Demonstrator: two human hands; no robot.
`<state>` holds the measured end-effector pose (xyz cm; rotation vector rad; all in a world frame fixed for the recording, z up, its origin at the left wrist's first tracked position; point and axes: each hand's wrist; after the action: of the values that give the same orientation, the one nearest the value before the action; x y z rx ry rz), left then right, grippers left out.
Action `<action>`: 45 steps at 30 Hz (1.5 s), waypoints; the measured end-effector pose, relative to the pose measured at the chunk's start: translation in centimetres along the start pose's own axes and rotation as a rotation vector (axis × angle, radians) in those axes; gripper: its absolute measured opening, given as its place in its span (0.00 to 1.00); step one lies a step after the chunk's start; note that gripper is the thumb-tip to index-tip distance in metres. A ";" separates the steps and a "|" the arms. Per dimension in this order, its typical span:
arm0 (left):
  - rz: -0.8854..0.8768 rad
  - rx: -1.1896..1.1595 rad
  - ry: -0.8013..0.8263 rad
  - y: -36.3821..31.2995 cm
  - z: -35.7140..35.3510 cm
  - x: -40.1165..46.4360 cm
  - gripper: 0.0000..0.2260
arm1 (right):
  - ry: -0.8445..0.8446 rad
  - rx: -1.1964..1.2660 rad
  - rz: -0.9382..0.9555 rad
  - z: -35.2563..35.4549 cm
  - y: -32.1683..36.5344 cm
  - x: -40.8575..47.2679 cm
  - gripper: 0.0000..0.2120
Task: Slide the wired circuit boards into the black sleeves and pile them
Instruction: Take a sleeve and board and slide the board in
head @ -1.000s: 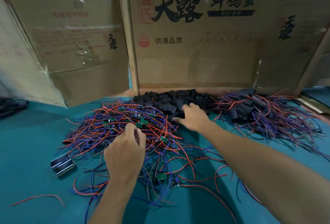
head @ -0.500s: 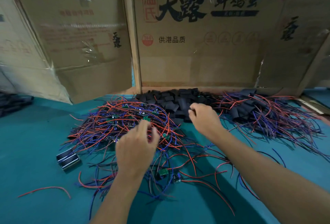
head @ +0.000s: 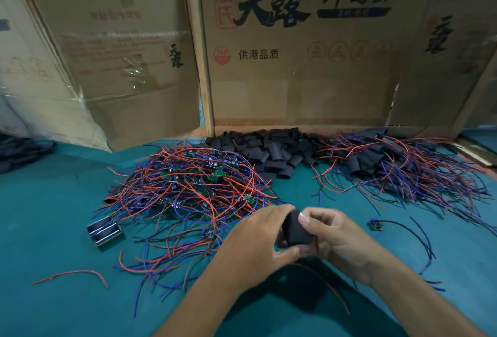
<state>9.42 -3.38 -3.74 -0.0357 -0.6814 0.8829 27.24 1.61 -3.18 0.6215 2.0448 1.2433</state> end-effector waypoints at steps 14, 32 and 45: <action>0.285 0.594 0.404 13.0 8.8 4.0 0.10 | -0.025 0.257 0.046 1.1 0.6 0.8 0.16; 0.236 1.094 0.491 11.6 6.3 1.3 0.18 | -0.052 0.208 0.049 1.4 0.4 0.9 0.18; 0.259 1.024 0.502 11.7 6.8 2.1 0.17 | -0.087 0.177 0.033 1.6 0.1 1.2 0.23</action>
<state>-1.65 4.10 -0.77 0.5640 0.2978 1.3274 27.66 3.44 -3.94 0.7808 2.0939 1.0420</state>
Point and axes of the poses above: each hand's wrist, its own x-axis towards the middle knuckle, its own z-axis out of the back of the hand, y = z × x, and after that the axes turned 13 degrees about -z, right-handed
